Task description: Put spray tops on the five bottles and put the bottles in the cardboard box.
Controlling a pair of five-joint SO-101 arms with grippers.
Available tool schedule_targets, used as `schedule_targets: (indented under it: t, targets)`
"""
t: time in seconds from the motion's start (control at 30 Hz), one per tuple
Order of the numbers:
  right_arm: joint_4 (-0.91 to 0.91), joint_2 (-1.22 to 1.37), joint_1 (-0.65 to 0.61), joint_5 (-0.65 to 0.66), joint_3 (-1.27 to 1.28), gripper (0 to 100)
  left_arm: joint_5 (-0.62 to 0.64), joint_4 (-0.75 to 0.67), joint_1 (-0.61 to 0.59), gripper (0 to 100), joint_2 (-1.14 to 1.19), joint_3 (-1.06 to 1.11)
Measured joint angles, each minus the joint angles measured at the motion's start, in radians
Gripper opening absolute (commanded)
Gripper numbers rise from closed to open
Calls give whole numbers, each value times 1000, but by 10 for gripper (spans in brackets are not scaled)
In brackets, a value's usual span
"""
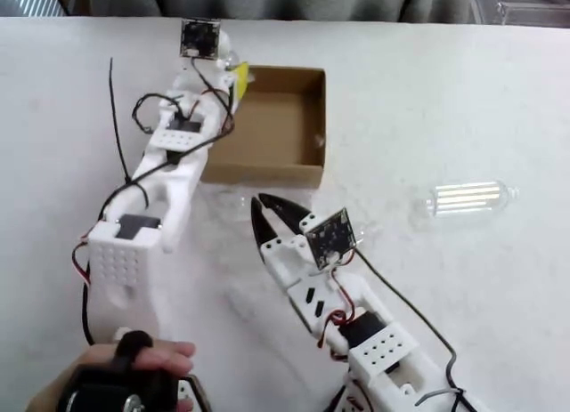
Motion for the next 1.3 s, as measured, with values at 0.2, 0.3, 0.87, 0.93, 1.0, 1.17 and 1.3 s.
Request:
schedule_targets:
  t: [0.2, 0.3, 0.87, 0.93, 1.0, 1.17, 1.3]
  targets:
    - [0, 0, 0, 0, 0, 16, 0, -3, 0, 24, 37, -37]
    - [0, 0, 0, 0, -2, 16, 0, -3, 0, 24, 37, -37]
    - [0, 0, 0, 0, -2, 16, 54, 37, -8, 237, 34, -49]
    - [0, 0, 0, 0, -2, 16, 58, 48, -8, 238, 20, -43]
    - [0, 0, 0, 0, -2, 16, 61, 48, -8, 238, -6, -15]
    - [0, 0, 0, 0, -2, 16, 61, 48, -6, 238, -78, 68]
    - [0, 0, 0, 0, -2, 16, 61, 48, -6, 245, -94, 77]
